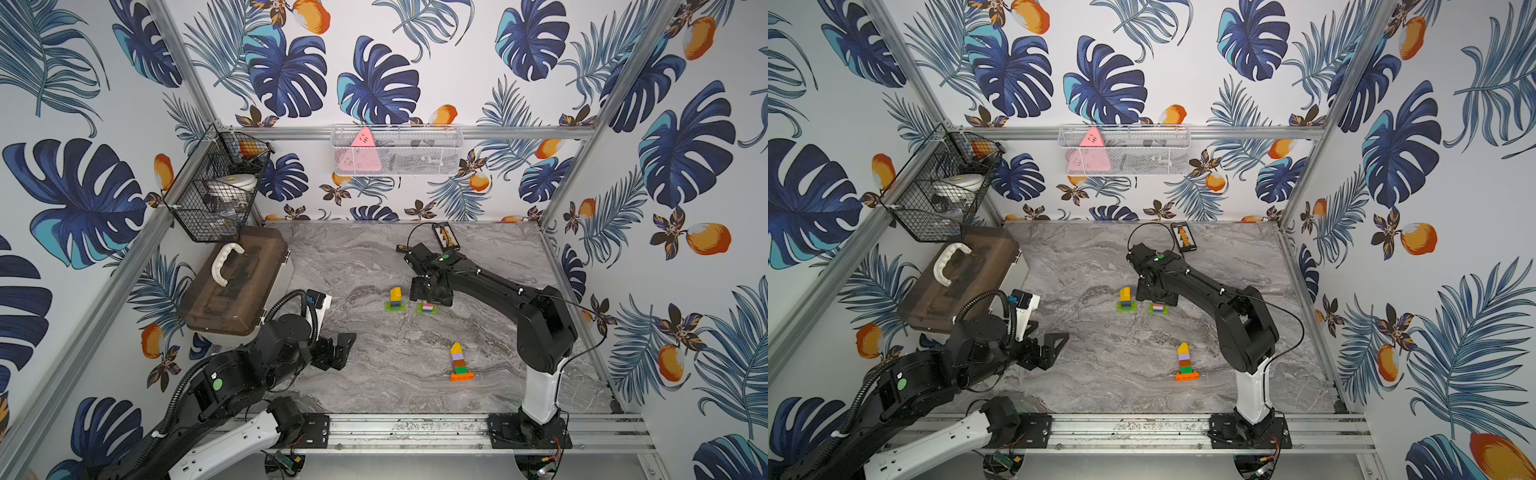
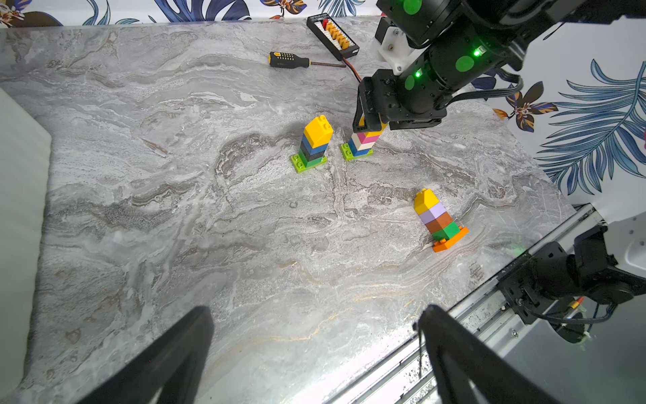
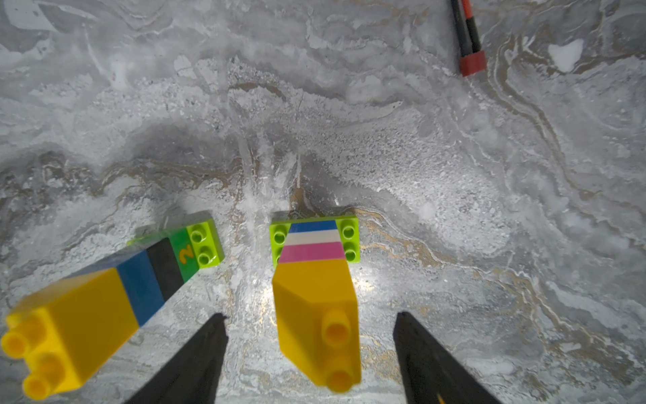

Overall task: Assemble the number 1 with lego
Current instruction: Pick up the lego brick from the center of the board.

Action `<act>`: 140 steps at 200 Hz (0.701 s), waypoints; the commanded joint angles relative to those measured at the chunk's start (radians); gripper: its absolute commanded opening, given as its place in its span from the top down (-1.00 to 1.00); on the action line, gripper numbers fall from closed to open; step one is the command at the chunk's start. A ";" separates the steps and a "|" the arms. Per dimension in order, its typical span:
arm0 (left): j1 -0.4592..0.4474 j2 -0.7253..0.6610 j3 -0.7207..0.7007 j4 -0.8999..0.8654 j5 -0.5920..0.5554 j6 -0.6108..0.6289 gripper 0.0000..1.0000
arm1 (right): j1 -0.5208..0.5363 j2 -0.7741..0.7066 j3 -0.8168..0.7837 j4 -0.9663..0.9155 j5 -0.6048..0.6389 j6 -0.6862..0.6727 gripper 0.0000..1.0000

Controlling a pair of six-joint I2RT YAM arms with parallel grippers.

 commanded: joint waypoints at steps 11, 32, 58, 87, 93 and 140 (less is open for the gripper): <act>0.007 -0.007 0.004 0.014 -0.001 0.003 -0.98 | 0.001 0.028 0.016 -0.011 0.015 0.003 -0.51; 0.007 -0.010 0.003 0.016 -0.001 0.004 -0.98 | -0.001 0.053 0.031 -0.019 0.007 -0.002 -0.44; 0.006 -0.011 0.004 0.014 -0.003 0.004 -0.98 | 0.000 0.076 0.044 -0.032 0.003 0.001 -0.35; 0.007 -0.012 0.004 0.014 -0.004 0.002 -0.98 | -0.004 0.077 0.036 -0.017 -0.004 -0.002 -0.26; 0.006 -0.011 0.004 0.013 -0.005 0.002 -0.98 | -0.005 0.077 0.036 -0.017 -0.007 -0.003 -0.25; 0.007 -0.011 0.004 0.011 -0.010 0.001 -0.98 | -0.018 0.114 0.019 -0.011 -0.022 -0.010 -0.12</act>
